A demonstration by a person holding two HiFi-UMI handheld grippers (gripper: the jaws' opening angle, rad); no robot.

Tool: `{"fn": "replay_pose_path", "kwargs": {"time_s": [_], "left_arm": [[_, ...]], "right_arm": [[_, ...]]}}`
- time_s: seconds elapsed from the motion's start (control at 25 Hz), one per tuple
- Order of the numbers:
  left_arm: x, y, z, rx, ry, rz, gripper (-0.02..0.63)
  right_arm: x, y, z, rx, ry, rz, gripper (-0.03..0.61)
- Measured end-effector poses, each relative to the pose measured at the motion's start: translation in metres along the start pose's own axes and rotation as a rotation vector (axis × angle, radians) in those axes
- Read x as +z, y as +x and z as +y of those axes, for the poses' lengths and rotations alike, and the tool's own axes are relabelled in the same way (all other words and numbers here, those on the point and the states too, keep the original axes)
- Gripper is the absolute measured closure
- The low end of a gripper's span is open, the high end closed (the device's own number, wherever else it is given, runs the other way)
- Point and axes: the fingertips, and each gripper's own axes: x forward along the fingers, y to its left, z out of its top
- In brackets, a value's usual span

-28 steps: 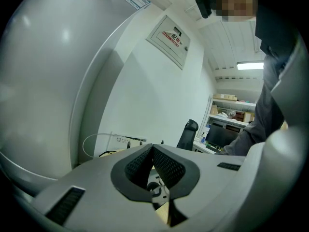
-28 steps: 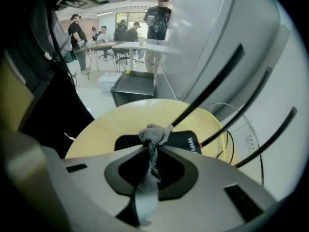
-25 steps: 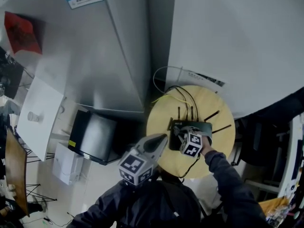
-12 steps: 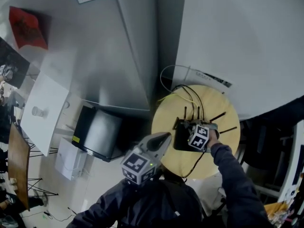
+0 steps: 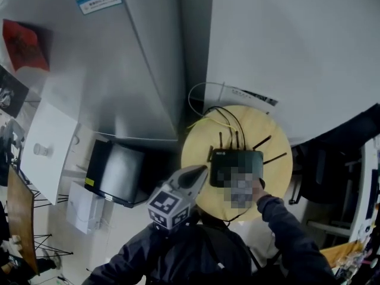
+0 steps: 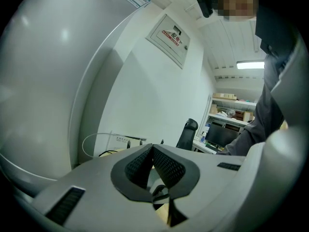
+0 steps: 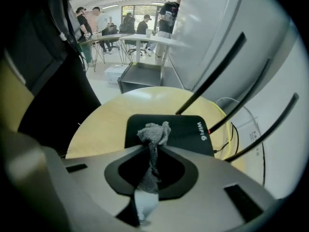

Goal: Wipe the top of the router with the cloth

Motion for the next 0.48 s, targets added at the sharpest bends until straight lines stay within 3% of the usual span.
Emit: {"fn": "replay_pose_path", "kwargs": {"time_s": [0.28,0.48], "left_arm": [[0.001,0.005,-0.007,-0.028,0.014,0.001,0.612],[0.002,0.008,-0.008,-0.034,0.021,-0.001,0.612]], "right_arm": [[0.000,-0.005,0.034,0.025,0.024,-0.020,0.508],[-0.005,-0.010,0.008,-0.021,0.102,-0.068,0.508]]}}
